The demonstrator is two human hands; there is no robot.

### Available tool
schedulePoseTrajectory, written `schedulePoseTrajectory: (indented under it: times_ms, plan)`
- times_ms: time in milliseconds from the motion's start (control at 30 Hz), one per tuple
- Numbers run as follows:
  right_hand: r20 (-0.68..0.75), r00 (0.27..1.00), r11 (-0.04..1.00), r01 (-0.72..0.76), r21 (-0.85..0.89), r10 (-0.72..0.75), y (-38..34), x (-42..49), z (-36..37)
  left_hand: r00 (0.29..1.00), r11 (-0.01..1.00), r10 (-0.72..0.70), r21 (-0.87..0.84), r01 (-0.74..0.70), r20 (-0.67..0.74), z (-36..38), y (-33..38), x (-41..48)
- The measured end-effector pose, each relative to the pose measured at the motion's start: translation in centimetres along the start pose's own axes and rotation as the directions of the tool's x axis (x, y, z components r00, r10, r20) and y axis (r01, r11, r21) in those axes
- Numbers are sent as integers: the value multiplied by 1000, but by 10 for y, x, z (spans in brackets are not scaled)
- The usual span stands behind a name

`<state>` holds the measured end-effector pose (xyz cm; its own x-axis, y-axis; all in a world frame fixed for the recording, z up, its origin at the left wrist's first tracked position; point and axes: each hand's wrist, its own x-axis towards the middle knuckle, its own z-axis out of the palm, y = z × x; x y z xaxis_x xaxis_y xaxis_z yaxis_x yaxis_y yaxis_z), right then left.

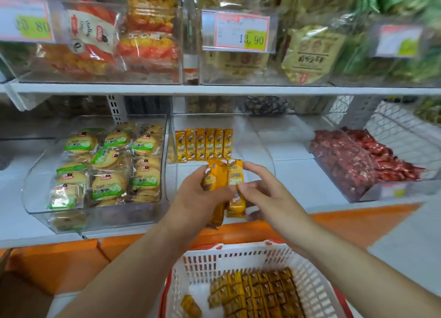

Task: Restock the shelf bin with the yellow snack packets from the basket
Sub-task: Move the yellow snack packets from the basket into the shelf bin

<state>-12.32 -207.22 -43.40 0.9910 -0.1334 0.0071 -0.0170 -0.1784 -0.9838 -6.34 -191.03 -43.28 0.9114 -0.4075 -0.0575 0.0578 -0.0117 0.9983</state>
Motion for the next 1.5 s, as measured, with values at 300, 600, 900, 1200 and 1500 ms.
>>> schedulePoseTrajectory:
  times_ms: [300,600,900,1200,1500]
  plan:
    - [-77,994,996,-77,34,80,-8,-14,-30,992,989,-105,-94,112,75,13,-2,-13]
    - [-47,990,963,-120,241,135,-2,-15,-31,998,997,-53,-58,52,-18,14,-4,-9]
    - [9,1000,1000,-2,-8,3,-4,-6,-16,999,997,-42,69,42,11,1,-2,-3]
    - [-155,949,846,162,-509,-275,-23,85,-48,998,985,54,167,-46,-42,-42,9,7]
    - [28,981,376,101,-921,-193,1,216,-66,975,975,110,212,-68,-194,-65,2,20]
